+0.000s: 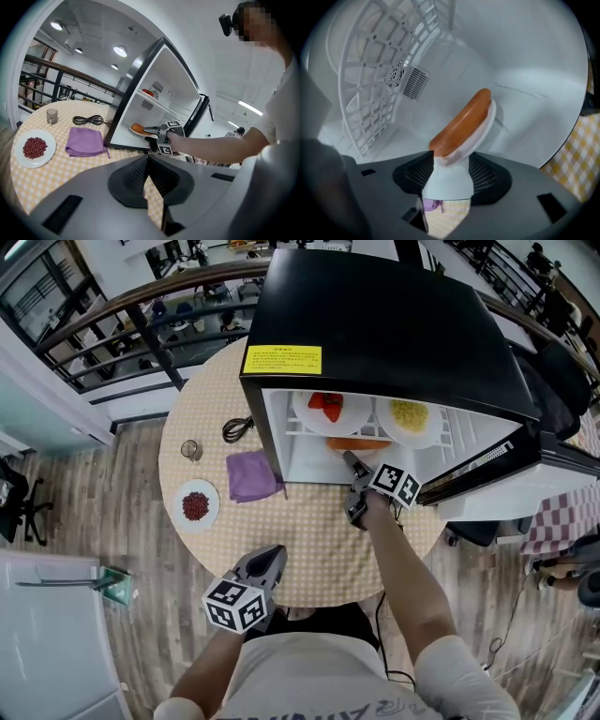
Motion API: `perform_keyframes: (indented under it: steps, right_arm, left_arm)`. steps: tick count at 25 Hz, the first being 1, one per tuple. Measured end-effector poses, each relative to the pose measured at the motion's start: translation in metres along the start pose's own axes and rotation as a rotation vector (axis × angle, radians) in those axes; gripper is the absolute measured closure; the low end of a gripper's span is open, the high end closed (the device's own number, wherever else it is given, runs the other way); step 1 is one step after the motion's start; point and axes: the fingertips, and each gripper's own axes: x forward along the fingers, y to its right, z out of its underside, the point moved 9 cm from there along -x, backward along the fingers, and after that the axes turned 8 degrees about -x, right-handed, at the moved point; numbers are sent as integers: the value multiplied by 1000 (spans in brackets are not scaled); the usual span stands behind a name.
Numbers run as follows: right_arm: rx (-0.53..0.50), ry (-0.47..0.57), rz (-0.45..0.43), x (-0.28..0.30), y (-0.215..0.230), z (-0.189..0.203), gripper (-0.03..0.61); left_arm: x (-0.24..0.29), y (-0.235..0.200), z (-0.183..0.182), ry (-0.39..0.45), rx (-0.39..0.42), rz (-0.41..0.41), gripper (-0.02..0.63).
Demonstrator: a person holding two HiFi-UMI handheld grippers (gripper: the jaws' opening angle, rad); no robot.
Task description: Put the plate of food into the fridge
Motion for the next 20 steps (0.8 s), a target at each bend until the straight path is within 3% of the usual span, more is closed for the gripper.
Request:
perform_keyframes:
  steps: [3, 16, 18, 20]
  right_arm:
    - [-50, -34, 30, -1, 3, 4, 353]
    - [-17, -78, 48, -20, 3, 11, 357]
    - [22, -64, 30, -29, 2, 11, 396]
    - [40, -42, 6, -40, 1, 13, 521]
  left_arm:
    - [0, -1, 1, -2, -6, 1, 611]
    - [-1, 0, 6, -10, -23, 10, 611]
    - [-1, 2, 5, -5, -22, 15, 611]
    - [-1, 4, 4, -2, -17, 22, 611]
